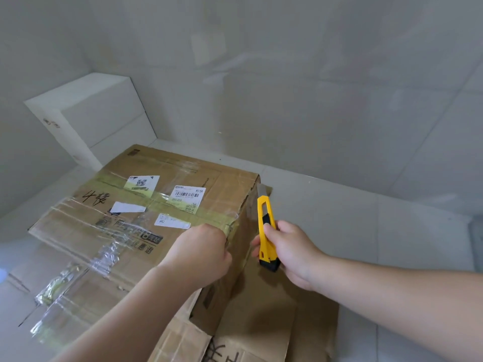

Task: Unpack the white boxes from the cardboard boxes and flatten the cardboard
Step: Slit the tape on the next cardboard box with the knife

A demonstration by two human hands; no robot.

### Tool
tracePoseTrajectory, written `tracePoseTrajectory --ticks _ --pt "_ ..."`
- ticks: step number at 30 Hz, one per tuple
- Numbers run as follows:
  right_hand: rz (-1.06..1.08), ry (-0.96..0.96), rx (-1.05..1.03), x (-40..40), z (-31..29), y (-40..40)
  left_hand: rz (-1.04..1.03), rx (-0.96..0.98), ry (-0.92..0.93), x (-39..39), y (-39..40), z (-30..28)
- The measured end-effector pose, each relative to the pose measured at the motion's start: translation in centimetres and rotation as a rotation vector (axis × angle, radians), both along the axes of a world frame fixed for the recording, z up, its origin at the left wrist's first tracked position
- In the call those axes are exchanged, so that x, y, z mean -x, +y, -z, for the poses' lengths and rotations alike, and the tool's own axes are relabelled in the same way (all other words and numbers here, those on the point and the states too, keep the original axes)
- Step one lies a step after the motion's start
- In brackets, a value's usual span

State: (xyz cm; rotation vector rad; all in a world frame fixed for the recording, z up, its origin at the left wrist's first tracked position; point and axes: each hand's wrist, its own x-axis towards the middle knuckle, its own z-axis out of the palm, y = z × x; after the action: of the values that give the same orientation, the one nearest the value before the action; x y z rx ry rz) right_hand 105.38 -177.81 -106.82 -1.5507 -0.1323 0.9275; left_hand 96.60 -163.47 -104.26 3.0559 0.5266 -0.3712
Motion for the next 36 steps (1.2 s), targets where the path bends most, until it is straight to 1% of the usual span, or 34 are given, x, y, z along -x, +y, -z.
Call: tracePoseTrajectory --ticks 9,14,20,25,36 --pt "0.007 -0.034 0.044 -0.3 -0.3 1.3 -0.004 -0.003 -0.005 0.0 -0.3 -0.3" --pt "0.061 -0.061 0.054 -0.3 -0.2 1.1 -0.026 0.011 -0.019 0.1 -0.2 0.1" --pt "0.014 -0.101 0.094 -0.5 -0.3 1.1 -0.024 0.016 -0.017 0.0 -0.2 0.0" --pt "0.051 -0.102 0.090 -0.2 -0.3 1.2 -0.013 0.012 -0.015 0.0 -0.3 0.1" --pt "0.023 -0.124 0.123 -0.6 -0.2 1.2 -0.018 0.011 -0.003 -0.2 -0.5 -0.1"
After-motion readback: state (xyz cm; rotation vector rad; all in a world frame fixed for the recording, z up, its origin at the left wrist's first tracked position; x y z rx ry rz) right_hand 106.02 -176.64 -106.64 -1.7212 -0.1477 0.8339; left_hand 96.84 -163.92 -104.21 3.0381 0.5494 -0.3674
